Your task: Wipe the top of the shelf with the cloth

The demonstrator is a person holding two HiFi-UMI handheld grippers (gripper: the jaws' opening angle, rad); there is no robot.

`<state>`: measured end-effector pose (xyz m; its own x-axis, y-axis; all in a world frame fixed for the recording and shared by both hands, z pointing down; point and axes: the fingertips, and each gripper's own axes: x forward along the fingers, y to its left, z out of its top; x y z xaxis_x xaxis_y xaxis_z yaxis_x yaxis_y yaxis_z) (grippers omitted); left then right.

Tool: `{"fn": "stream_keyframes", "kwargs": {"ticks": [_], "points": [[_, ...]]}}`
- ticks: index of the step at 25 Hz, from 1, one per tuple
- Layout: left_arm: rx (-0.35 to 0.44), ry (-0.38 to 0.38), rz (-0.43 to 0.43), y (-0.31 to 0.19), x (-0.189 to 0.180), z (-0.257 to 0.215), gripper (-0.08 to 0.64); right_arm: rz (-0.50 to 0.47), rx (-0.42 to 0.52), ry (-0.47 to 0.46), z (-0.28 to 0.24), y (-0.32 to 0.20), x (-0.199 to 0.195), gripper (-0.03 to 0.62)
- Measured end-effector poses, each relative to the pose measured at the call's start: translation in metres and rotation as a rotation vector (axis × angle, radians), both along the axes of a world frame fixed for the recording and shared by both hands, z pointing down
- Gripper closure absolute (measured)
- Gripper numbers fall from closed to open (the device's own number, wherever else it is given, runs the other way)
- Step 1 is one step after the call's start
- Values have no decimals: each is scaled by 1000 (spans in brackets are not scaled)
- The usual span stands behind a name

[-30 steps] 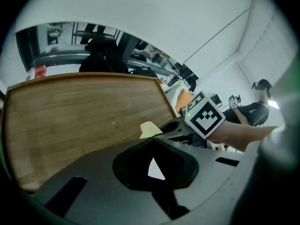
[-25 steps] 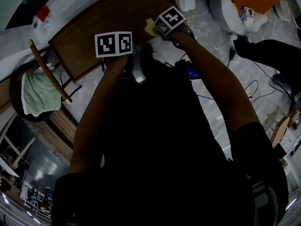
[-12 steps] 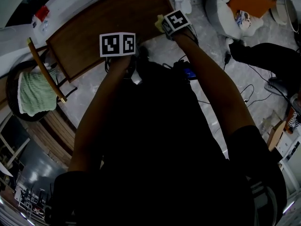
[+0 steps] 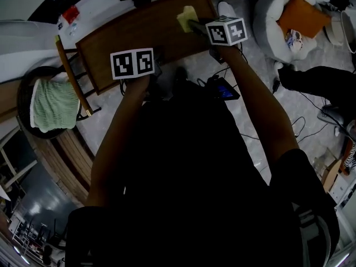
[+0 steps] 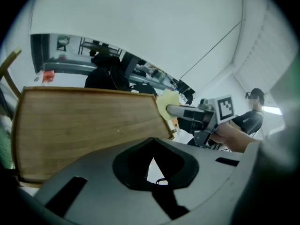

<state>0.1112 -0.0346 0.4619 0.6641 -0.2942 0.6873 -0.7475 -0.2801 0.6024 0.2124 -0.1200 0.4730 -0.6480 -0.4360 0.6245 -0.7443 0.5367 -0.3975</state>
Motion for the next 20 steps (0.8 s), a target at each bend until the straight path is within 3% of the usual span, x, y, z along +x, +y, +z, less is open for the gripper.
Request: {"fn": "stream_keyframes", "kwargs": {"ticks": [3, 7, 9, 12, 15, 20], "points": [[66, 53, -56, -4, -31, -31, 549, -110, 221, -212, -84, -1, -61, 545], [224, 128, -112, -12, -69, -83, 549, -196, 298, -605, -169, 25, -116, 545], [316, 165, -124, -12, -87, -112, 549, -254, 333, -715, -198, 46, -137, 545], [448, 210, -121, -5, -113, -152, 549, -320, 382, -739, -218, 73, -166, 545], [567, 234, -99, 6, -135, -181, 549, -408, 421, -680, -217, 101, -194, 545], [664, 282, -46, 35, -155, -202, 549, -423, 421, -647, -209, 131, -214, 545]]}}
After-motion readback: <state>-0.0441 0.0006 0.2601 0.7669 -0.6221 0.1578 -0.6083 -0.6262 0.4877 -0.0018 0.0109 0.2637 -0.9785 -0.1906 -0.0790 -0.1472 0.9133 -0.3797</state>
